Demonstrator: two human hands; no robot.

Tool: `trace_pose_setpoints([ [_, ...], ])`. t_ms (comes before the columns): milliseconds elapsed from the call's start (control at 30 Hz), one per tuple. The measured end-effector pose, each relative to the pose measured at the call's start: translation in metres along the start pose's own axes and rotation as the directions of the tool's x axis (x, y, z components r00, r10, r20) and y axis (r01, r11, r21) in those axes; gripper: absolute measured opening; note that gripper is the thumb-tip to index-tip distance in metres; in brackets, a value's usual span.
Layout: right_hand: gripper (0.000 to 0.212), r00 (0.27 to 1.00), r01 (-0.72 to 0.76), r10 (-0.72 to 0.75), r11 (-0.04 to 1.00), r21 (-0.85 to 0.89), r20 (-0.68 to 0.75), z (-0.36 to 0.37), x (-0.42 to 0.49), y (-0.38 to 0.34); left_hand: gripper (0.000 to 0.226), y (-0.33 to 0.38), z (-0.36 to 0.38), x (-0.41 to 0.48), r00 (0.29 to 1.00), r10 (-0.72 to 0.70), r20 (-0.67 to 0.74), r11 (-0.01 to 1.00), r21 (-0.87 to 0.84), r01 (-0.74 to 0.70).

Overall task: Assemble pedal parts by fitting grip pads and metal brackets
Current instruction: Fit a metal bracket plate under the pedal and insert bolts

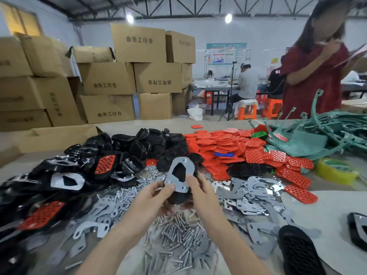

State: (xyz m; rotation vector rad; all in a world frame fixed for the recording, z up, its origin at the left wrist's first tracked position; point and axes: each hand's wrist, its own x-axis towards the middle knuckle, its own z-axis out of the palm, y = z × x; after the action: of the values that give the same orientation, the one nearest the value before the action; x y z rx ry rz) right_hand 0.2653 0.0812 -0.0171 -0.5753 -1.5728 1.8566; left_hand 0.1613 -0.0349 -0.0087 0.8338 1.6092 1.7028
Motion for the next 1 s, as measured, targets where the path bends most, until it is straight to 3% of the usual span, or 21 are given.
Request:
trace_pose_setpoints([
  [67, 0.026, 0.997, 0.002, 0.001, 0.999, -0.037, 0.078, 0.006, 0.005, -0.002, 0.020, -0.002, -0.006, 0.005, 0.997, -0.026, -0.076, 1.000, -0.004, 0.026],
  [133, 0.029, 0.966, -0.029, 0.048, 0.996, -0.079, 0.256, 0.097, -0.002, -0.004, 0.015, 0.019, -0.093, -0.032, 0.943, 0.038, -0.331, 0.997, -0.049, -0.058],
  [300, 0.036, 0.976, 0.005, 0.004, 0.999, -0.043, 0.220, 0.106, 0.009, 0.002, 0.017, 0.050, -0.153, -0.008, 0.852, 0.046, -0.522, 0.998, -0.009, -0.060],
  [433, 0.033, 0.977, 0.004, 0.006, 0.999, -0.045, 0.215, 0.115, 0.012, 0.004, 0.029, 0.082, -0.218, 0.007, 0.686, 0.031, -0.727, 0.988, -0.081, -0.131],
  [533, 0.025, 0.983, -0.007, 0.016, 0.999, -0.054, 0.184, 0.111, 0.017, 0.007, 0.040, 0.078, -0.240, 0.012, 0.616, 0.032, -0.787, 0.999, 0.027, -0.018],
  [600, 0.017, 0.987, 0.000, 0.010, 0.998, -0.064, 0.161, 0.105, 0.019, 0.009, 0.038, 0.069, -0.232, 0.015, 0.637, 0.096, -0.765, 0.987, 0.158, 0.042],
  [733, 0.024, 0.992, -0.016, 0.029, 0.995, -0.103, 0.121, 0.094, 0.024, 0.017, 0.025, 0.041, -0.203, 0.028, 0.761, 0.123, -0.637, 0.917, 0.366, 0.158],
  [867, 0.021, 0.995, -0.035, 0.044, 0.994, -0.099, 0.093, 0.081, 0.028, 0.024, 0.012, 0.013, -0.180, 0.039, 0.876, 0.137, -0.462, 0.659, 0.703, 0.268],
  [1000, 0.023, 0.997, -0.025, 0.033, 0.992, -0.120, 0.071, 0.070, 0.036, 0.025, 0.017, 0.000, -0.164, 0.054, 0.911, 0.152, -0.384, 0.512, 0.819, 0.259],
])
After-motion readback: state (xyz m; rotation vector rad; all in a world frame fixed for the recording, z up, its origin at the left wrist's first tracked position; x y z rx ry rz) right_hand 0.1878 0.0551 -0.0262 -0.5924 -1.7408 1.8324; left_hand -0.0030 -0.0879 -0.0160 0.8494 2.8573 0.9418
